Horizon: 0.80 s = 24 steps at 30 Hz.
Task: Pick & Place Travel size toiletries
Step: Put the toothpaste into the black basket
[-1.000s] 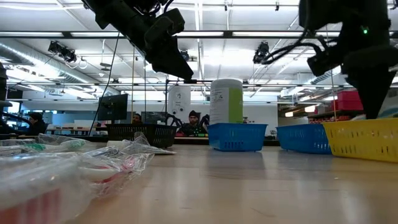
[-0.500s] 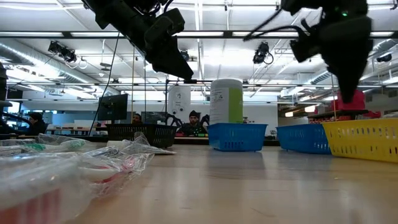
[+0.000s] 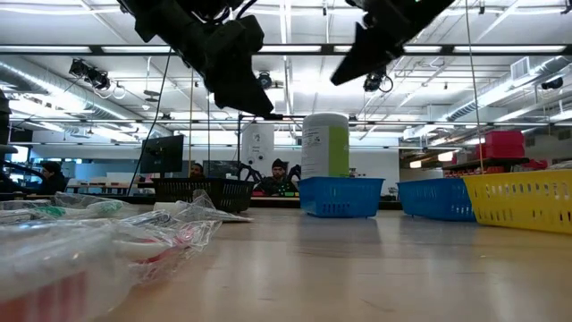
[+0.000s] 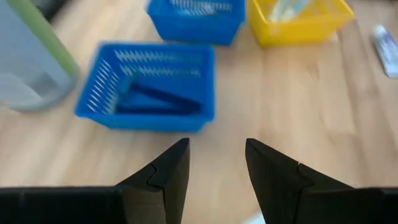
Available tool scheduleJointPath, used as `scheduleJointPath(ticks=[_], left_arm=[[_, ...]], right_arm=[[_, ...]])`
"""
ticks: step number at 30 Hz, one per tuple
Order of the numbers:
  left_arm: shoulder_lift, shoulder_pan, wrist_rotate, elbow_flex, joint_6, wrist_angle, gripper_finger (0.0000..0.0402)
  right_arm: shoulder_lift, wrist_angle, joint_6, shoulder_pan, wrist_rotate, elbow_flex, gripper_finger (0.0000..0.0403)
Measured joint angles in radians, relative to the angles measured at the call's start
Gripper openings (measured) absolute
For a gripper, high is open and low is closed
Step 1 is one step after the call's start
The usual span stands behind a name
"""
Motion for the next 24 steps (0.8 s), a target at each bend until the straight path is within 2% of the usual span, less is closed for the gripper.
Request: scheduleJointPath(ticks=[3,7,10,16,19,22,24], left_arm=[[0.0,-0.032,0.019,0.0,-0.023,-0.062,0.0164],[0.0,-0.086,0.011,0.0,-0.05,-0.134,0.0164],[0.0,-0.125,0.0,0.0,-0.083,-0.149,0.0164],[0.0,-0.191,-0.008,0.0,-0.193,-0.148,0.0164],[0.001,-0.222,-0.068,0.0,-0.295,-0.151,0.0164],[0.016,-0.252,-0.134,0.0,-0.349,-0.17,0.0164],[0.034,-0.271,-0.14,0.001,-0.365,-0.172,0.0164]], right_arm=[[0.0,0.085,-0.076,-0.049,-0.121,-0.04,0.0098],[0.0,0.184,-0.085,-0.105,-0.321,-0.112,0.0098],[0.001,0.255,-0.091,-0.127,-0.404,-0.182,0.0098],[0.001,0.469,-0.145,-0.146,-0.36,-0.294,0.0097],[0.001,0.575,-0.149,-0.155,-0.327,-0.321,0.0097],[0.001,0.6,-0.141,-0.163,-0.321,-0.328,0.0103],[0.001,0.599,-0.141,-0.163,-0.319,-0.328,0.011]])
